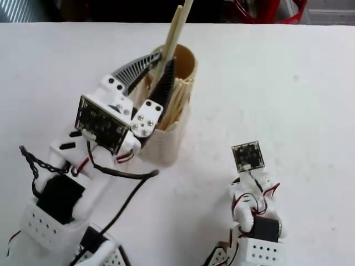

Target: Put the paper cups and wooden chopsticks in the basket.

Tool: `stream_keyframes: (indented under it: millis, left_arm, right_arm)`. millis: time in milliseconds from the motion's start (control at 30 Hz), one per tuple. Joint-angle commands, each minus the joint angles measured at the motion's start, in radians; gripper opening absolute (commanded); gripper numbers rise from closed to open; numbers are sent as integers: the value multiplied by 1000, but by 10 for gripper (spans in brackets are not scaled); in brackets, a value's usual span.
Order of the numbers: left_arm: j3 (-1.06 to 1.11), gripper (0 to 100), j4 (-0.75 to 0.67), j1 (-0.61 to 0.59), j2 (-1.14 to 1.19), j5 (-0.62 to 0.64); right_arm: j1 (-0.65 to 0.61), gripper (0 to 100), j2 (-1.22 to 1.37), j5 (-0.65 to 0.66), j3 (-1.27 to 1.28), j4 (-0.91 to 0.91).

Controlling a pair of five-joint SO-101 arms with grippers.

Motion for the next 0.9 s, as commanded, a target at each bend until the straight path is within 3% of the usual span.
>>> stream_keyframes:
  millis: [0,633,733,800,867]
  left_arm:
    - [-52,80,3,10,4,5]
    - [-48,111,35,1,-2,3]
    - [-46,64,137,-101,-5,3]
    - [-43,20,201,-236,-5,3]
    - [-43,36,262,-390,2,3]
  right_arm:
    - [-1,18,-2,-2,9,-12]
    - [-1,18,-2,-2,9,-12]
    - [1,18,-2,-2,9,-12]
    - [-1,18,-2,-2,9,-12]
    - [1,18,-2,-2,9,-12]
